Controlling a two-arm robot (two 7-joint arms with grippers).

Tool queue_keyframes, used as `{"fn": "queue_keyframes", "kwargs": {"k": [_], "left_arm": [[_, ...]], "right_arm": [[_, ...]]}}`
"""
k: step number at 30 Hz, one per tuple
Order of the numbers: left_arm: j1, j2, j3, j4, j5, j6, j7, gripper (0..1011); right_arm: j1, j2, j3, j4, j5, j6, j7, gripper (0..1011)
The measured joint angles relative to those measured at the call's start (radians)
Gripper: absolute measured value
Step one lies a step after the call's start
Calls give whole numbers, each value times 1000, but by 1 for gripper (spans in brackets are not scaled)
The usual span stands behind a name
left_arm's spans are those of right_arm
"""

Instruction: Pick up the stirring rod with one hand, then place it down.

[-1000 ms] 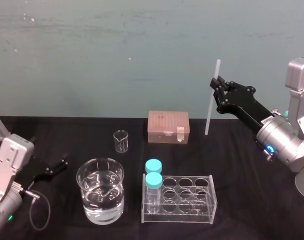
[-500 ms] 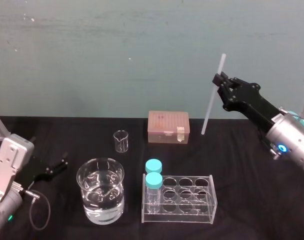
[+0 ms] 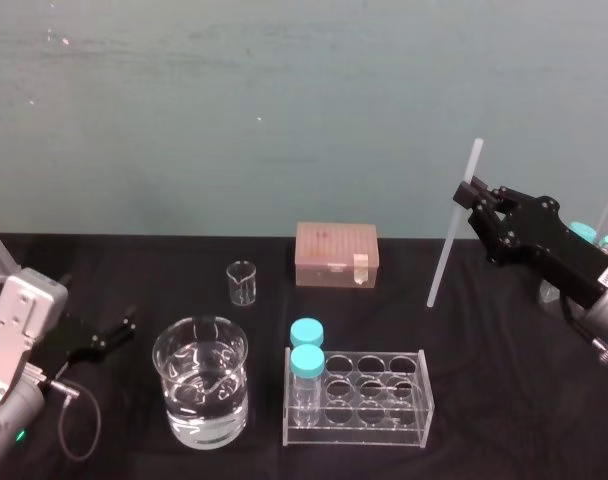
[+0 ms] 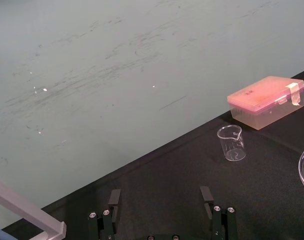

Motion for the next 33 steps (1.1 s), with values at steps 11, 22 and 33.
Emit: {"fn": "queue_keyframes", "kwargs": {"k": [11, 22, 33], "left_arm": [[0, 0, 0, 0, 0, 0, 0, 1005], [0, 0, 0, 0, 0, 0, 0, 1004], [0, 0, 0, 0, 0, 0, 0, 1005]], "right_arm": [[-77, 58, -24, -15, 36, -92, 127, 75], [-97, 57, -54, 40, 34, -140, 162, 75], [-96, 49, -69, 63, 46, -149, 181, 75]]}}
